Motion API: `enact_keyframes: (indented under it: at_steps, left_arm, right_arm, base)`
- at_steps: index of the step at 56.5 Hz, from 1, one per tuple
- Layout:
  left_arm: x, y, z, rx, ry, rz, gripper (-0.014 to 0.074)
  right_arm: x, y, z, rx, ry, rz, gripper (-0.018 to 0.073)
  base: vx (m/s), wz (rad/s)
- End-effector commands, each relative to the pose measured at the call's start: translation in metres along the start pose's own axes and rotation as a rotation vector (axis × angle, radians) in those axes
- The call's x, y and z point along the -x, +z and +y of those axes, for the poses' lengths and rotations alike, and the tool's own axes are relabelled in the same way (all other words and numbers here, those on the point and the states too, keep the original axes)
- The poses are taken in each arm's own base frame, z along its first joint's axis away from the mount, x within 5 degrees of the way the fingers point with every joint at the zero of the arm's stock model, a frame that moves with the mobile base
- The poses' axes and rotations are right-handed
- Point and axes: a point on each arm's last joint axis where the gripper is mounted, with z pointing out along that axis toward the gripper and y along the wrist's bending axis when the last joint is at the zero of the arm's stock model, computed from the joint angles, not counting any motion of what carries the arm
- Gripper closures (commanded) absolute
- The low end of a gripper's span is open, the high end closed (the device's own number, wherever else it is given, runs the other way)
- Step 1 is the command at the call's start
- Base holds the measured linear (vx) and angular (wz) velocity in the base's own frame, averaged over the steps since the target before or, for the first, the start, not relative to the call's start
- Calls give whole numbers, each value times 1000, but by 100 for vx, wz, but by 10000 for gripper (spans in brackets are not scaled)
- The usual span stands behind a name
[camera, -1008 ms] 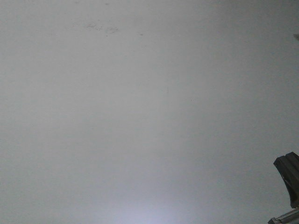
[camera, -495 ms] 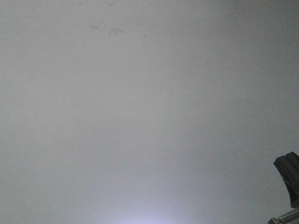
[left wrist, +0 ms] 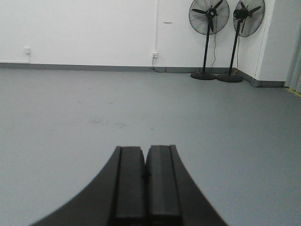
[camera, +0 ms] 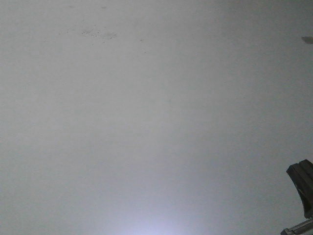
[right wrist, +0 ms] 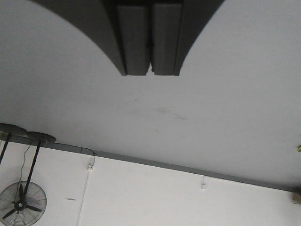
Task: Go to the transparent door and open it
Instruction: 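Drive the base forward across the grey floor toward the wall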
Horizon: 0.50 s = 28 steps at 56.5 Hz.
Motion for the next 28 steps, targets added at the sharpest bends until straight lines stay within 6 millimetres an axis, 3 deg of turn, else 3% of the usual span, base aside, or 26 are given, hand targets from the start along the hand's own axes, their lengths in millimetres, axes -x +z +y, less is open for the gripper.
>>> enact_keyframes:
  at_steps: [1, 28]
  left_arm:
    - [3, -1, 1, 6, -6, -82, 603]
    - [3, -1, 1, 6, -6, -82, 603]
  right_arm:
    - [7, -1, -1, -14, -12, -86, 564]
    - [7, -1, -1, -14, -12, -86, 564]
  base:
    - [13, -6]
    - [18, 0]
